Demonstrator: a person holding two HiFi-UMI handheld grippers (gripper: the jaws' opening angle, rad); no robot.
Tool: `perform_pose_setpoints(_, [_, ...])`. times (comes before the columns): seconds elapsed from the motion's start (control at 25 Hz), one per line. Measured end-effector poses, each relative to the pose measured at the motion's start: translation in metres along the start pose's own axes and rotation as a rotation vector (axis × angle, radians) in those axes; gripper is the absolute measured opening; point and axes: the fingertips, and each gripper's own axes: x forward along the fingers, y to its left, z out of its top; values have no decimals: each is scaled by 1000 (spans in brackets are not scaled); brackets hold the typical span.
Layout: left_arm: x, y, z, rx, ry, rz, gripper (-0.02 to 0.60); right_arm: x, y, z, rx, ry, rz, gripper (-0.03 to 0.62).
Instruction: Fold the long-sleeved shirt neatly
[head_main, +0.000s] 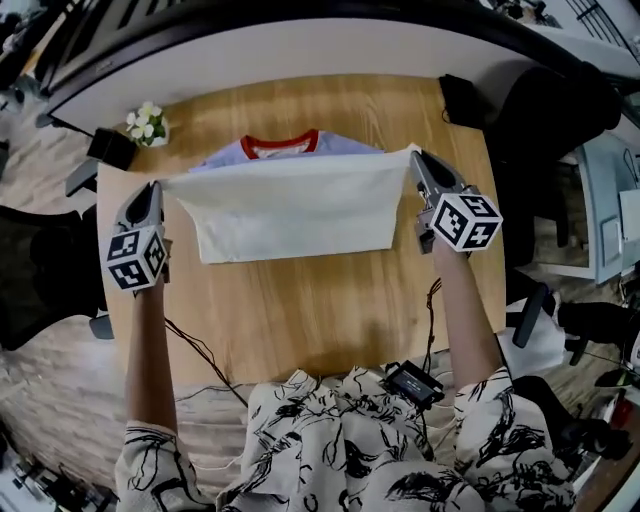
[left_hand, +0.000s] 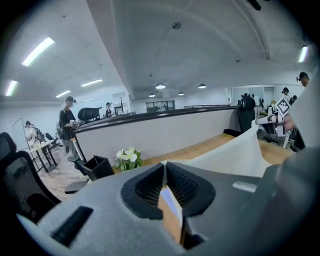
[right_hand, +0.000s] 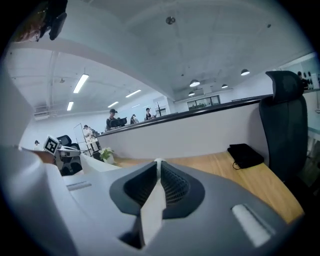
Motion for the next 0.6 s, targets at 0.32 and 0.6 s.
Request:
perform_pose_setpoints(0.32, [121,11,-53,23,153,-79,25,96,-50,-59,-7,160,-124,38])
perform_pose_setpoints(0.6, [187,11,-89,74,263,-130,26,144,-80,-105,-37,328,-158,46])
